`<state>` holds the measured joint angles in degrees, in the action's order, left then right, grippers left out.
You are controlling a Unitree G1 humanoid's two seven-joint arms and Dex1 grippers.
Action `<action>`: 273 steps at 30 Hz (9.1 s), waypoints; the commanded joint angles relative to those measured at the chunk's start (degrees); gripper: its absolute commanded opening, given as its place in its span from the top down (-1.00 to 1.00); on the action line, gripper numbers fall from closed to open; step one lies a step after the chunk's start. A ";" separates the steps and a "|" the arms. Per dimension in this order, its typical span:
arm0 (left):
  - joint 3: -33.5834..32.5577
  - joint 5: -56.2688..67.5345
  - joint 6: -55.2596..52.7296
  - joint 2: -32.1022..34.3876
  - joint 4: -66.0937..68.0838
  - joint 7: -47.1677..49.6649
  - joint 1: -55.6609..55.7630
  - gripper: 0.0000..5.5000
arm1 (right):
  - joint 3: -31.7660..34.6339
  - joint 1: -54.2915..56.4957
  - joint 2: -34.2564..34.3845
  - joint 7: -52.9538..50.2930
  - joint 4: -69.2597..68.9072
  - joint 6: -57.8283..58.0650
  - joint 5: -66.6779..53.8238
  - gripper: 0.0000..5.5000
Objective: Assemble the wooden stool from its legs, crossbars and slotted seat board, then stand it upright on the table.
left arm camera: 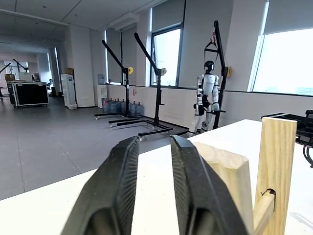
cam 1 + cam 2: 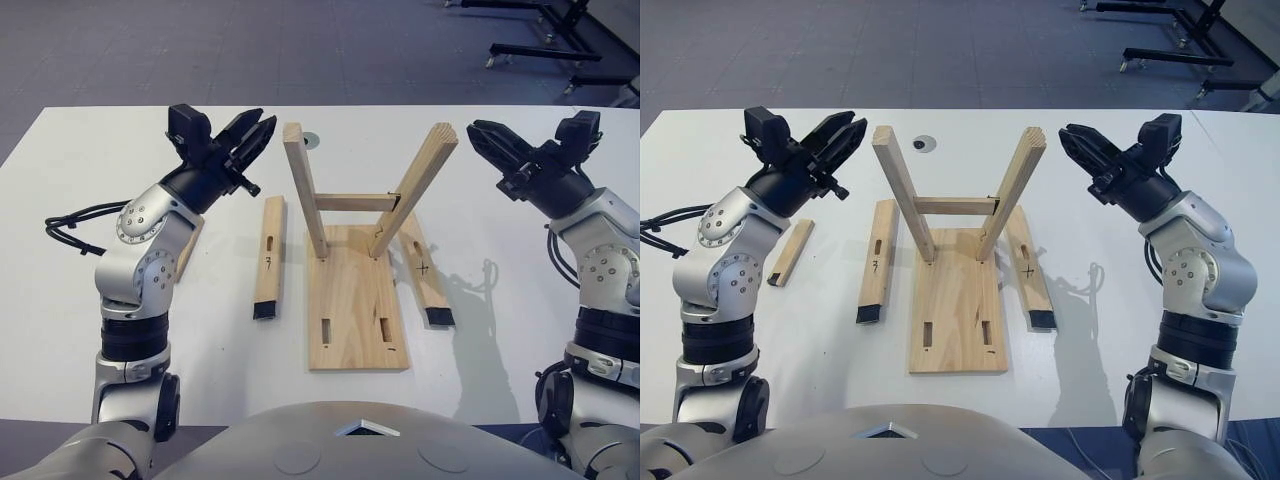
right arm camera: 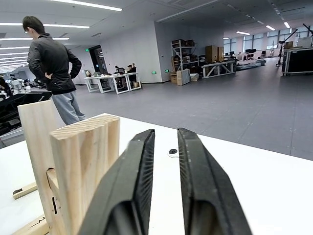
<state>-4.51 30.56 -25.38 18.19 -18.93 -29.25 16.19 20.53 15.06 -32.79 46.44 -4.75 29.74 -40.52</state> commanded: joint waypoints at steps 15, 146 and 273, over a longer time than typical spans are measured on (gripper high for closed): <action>-1.15 5.23 -4.12 6.42 0.90 -8.24 -2.64 0.99 | -1.27 -0.33 -2.39 4.60 0.03 1.15 -1.41 1.00; 22.00 -3.95 -14.50 -3.59 26.05 -3.88 -1.57 1.00 | -32.41 5.32 10.57 16.97 30.42 -21.68 23.91 0.39; 2.20 -27.33 23.71 4.62 1.97 6.49 -24.50 0.53 | -11.91 -11.07 18.34 -39.63 -36.44 15.82 -16.13 0.37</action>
<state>-5.24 8.02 -5.37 21.17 -15.67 -22.34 -10.08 10.32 1.32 -13.53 7.64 -40.65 43.00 -54.10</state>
